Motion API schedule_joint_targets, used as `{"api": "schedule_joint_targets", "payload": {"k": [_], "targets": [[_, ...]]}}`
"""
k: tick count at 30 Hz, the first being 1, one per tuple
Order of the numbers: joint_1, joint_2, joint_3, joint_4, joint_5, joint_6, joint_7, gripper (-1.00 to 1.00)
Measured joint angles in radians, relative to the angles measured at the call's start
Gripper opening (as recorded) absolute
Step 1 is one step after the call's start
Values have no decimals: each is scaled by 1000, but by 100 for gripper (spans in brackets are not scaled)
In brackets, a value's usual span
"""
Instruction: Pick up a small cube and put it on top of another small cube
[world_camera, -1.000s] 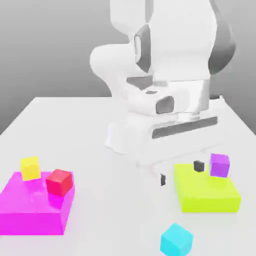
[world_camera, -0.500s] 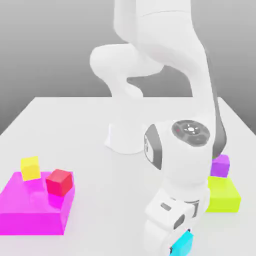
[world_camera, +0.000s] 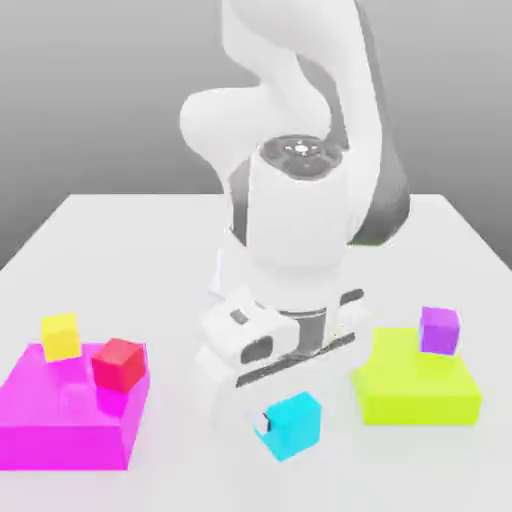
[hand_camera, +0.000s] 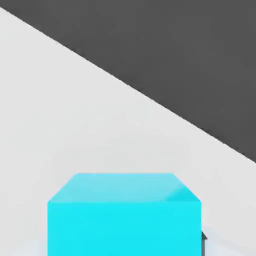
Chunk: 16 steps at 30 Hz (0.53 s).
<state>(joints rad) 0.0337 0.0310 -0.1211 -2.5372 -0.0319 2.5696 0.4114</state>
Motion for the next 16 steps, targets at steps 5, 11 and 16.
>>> {"api": "schedule_joint_targets", "payload": {"k": [5,11,16], "targets": [[-141,-181,-70,-81,-37,-99,150,-100],[-250,-246,-130,-162,-48,-81,252,-100],[-247,-161,-137,-185,-27,26,238,100]]}}
